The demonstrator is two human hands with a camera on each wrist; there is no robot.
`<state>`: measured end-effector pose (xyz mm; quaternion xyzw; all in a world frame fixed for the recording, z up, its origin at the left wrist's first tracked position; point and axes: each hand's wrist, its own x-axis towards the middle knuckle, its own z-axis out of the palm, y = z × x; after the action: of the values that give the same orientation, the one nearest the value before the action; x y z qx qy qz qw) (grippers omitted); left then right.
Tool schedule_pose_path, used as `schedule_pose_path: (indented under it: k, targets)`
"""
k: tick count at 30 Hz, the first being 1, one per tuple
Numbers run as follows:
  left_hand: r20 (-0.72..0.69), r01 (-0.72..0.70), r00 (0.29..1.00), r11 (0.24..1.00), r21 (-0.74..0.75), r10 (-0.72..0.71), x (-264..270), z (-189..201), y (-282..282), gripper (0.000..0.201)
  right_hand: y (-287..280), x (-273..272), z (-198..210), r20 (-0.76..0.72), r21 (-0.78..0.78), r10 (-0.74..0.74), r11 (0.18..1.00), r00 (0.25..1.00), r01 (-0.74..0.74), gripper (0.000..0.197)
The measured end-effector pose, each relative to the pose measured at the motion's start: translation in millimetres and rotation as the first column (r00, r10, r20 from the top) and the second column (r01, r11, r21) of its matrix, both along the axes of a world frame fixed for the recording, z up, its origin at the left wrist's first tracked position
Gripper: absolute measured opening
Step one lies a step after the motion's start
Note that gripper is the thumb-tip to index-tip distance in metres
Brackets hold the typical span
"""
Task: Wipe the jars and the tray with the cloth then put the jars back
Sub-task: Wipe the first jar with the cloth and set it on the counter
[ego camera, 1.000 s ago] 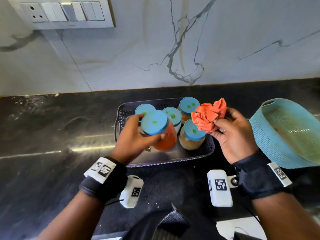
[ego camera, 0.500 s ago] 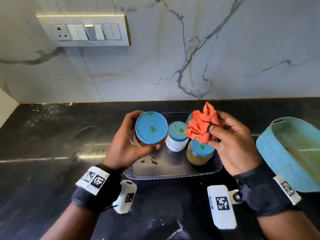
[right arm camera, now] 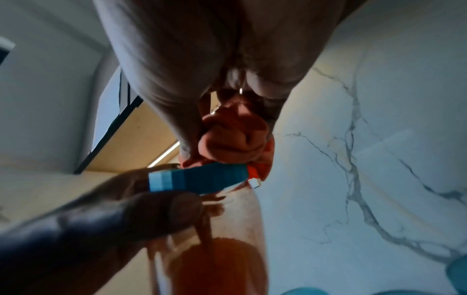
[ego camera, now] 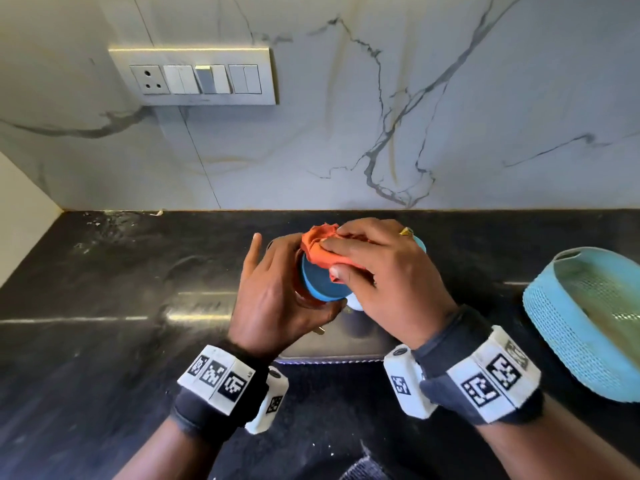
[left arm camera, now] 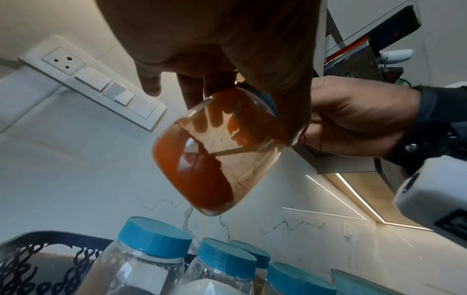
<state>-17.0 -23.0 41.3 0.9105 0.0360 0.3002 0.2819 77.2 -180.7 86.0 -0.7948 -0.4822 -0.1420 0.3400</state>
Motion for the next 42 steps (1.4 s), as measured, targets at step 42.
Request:
schedule_pose_path:
  k: [42]
  targets:
    - [0.005, 0.045, 0.999, 0.999, 0.029, -0.045, -8.1, 13.0, -16.2, 0.068, -5.6, -19.3, 20.5, -0.074, -0.115, 0.094, 0.988, 0.993, -0.102, 0.024]
